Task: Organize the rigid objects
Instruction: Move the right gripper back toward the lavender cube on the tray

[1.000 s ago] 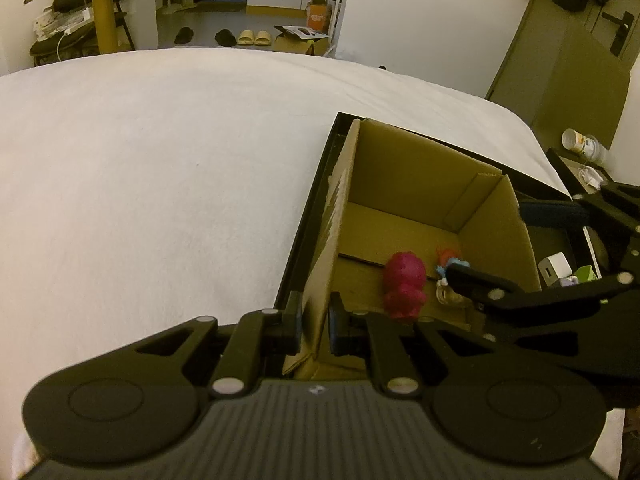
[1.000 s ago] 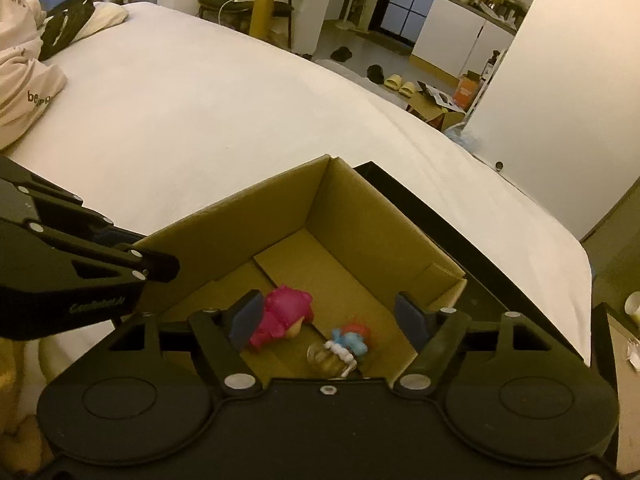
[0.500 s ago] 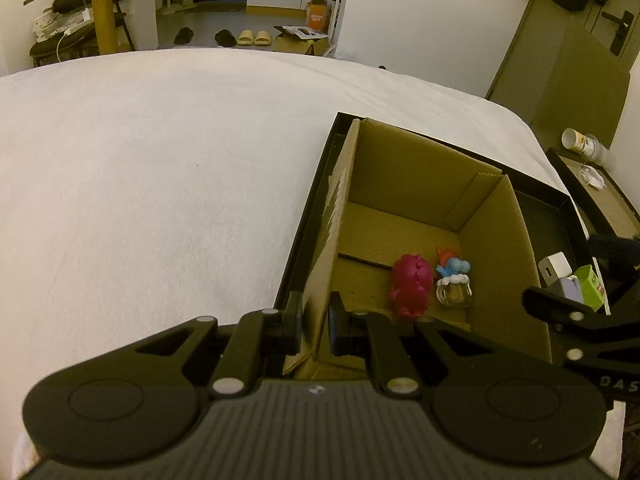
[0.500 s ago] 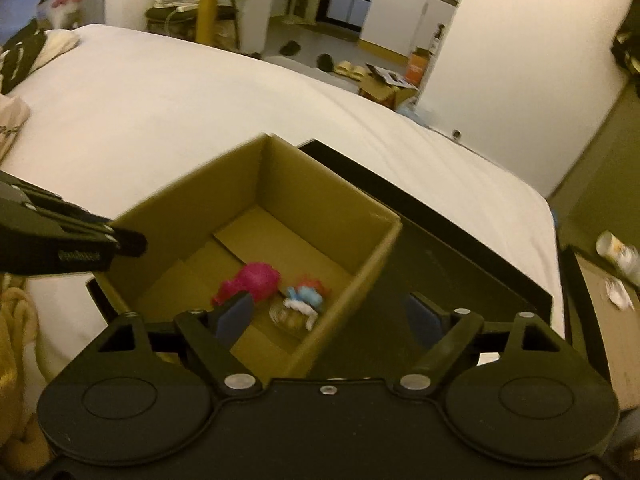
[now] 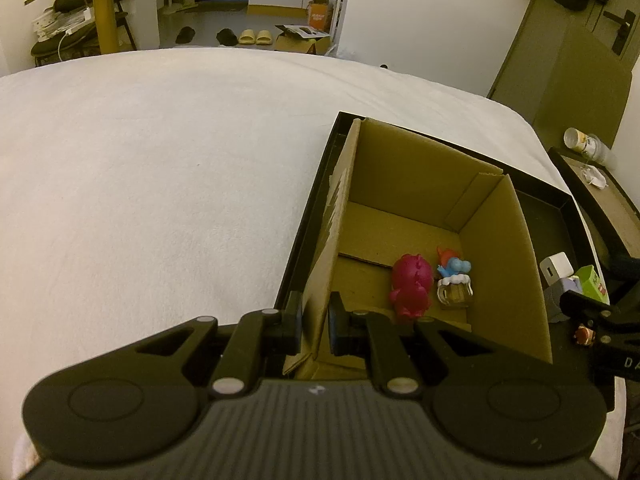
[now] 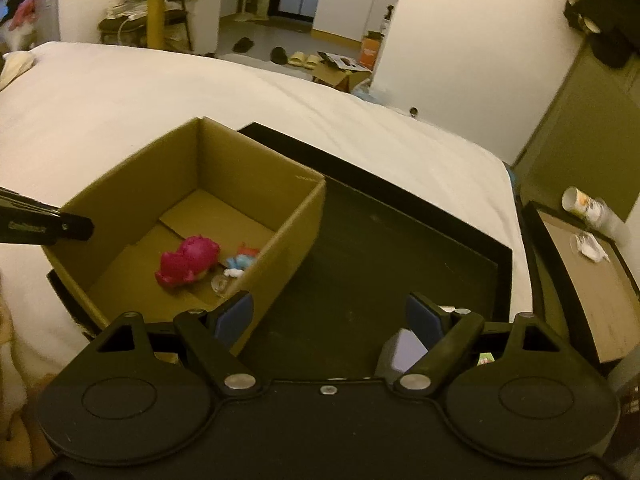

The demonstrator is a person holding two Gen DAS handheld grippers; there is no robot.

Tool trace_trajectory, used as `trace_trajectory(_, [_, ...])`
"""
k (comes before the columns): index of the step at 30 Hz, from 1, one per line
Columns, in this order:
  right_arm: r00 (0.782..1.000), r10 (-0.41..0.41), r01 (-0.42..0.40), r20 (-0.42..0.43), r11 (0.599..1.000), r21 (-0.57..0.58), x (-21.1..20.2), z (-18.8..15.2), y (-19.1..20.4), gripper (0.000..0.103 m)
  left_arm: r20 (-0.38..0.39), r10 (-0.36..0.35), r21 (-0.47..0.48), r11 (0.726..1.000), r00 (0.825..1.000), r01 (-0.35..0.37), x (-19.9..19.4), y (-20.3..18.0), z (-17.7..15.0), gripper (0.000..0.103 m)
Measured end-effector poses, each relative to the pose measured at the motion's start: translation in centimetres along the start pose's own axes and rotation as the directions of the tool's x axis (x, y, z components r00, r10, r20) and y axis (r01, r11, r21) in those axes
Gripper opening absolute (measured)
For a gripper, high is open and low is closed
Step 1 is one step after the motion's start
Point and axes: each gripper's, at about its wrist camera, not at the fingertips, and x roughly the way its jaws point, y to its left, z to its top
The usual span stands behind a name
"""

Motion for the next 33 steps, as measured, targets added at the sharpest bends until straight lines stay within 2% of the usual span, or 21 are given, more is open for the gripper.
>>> trace_trajectory(11, [0.999,-0.049,0.05,-0.019,0.998,0.038,1.1,-1.7,-1.6,0.084,0.0,0.003,0.0,1.0,1.0,-0.003,-0.1,0.1,0.0,0.011])
trace_trajectory(18, [0.998,-0.044,0.051,-0.052,0.99,0.128,2.2,-3.3,-3.4,0.083,-0.004,0.004,-0.001,1.0,1.0,-0.004,0.0,0.4,0.1,0.011])
trace_trajectory(21, [0.996,-0.072,0.077,-0.051,0.991,0.108,2.5,-3.5,-3.5,0.083,-0.003,0.005,-0.002,1.0,1.0,-0.005,0.0,0.4,0.0,0.011])
trace_trajectory(26, [0.996,-0.07,0.078,-0.06,0.987,0.138,3.5,-4.0,-4.4,0.078,-0.003,0.006,-0.002,1.0,1.0,-0.006,0.0,0.3,0.0,0.011])
trace_trajectory(31, [0.995,-0.076,0.086,-0.062,0.983,0.163,4.7,-3.9,-4.9,0.063,-0.005,0.007,0.004,1.0,1.0,-0.007,0.0,0.1,0.0,0.011])
trace_trajectory(33, [0.994,-0.086,0.095,-0.066,0.982,0.161,5.2,-3.7,-5.0,0.062,-0.005,0.007,0.004,1.0,1.0,-0.007,-0.1,0.2,0.0,0.011])
